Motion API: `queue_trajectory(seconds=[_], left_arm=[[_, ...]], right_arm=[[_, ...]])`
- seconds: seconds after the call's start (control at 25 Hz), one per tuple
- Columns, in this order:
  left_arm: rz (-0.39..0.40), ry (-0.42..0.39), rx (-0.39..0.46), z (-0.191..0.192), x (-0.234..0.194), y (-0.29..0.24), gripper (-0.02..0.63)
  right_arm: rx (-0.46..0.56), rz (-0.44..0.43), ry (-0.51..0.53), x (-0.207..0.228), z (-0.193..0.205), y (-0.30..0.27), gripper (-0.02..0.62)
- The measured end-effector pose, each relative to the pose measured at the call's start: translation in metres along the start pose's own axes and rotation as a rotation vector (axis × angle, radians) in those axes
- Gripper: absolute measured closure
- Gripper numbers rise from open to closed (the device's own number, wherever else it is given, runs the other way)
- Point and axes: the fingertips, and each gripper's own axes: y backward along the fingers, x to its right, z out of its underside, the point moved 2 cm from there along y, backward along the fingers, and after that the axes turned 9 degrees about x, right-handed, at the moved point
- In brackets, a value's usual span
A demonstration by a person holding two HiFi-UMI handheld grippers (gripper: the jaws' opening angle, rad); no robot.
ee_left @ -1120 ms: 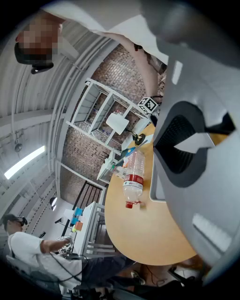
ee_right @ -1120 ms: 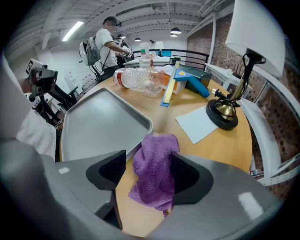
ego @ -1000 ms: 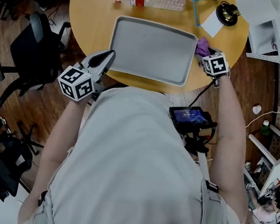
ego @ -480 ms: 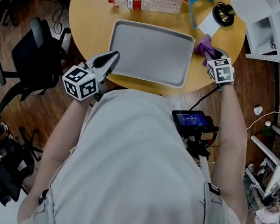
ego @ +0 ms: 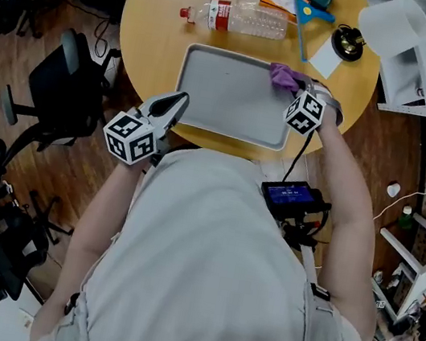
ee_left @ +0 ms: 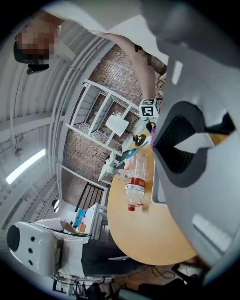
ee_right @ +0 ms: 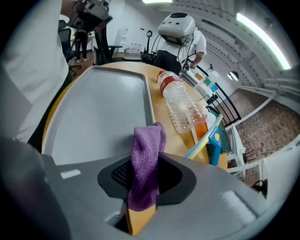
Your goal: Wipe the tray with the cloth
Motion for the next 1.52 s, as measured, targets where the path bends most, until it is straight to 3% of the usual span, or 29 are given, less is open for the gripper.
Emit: queue_trajectory(seconds=[0.28, 0.36, 0.44, 0.72, 1.12, 1.36, 1.52], left_arm=[[-0.115, 0.017, 0.031, 0.001, -0.013, 0.038, 0.606], [-0.132, 0.025, 0.033, 0.006, -0.015, 0.042, 0.606], [-0.137, 0.03, 0.033, 0.01, -0.014, 0.042, 0.606], [-0.091, 0.019, 0.024, 0.01, -0.004, 0.031, 0.606], [-0.007, 0.004, -0.038, 0.021, 0.002, 0.007, 0.606], [0.042, -0.006, -0.062, 0.022, 0.009, -0.002, 0.606], [0.048, 0.019, -0.048, 0.019, 0.012, 0.0, 0.606]], right_arm=[[0.028, -0.091, 0.023, 0.001, -0.009, -0.04, 0.44], [0.027, -0.13, 0.012, 0.0, -0.01, -0.042, 0.455], [0.028, -0.164, -0.016, -0.003, -0.011, -0.045, 0.511], [0.065, -0.189, -0.072, -0.021, -0.008, -0.035, 0.52], [0.11, -0.256, -0.086, -0.112, -0.001, 0.002, 0.518], [0.123, -0.344, -0.083, -0.17, -0.002, 0.028, 0.517], [0.129, -0.337, -0.086, -0.183, -0.003, 0.034, 0.517]])
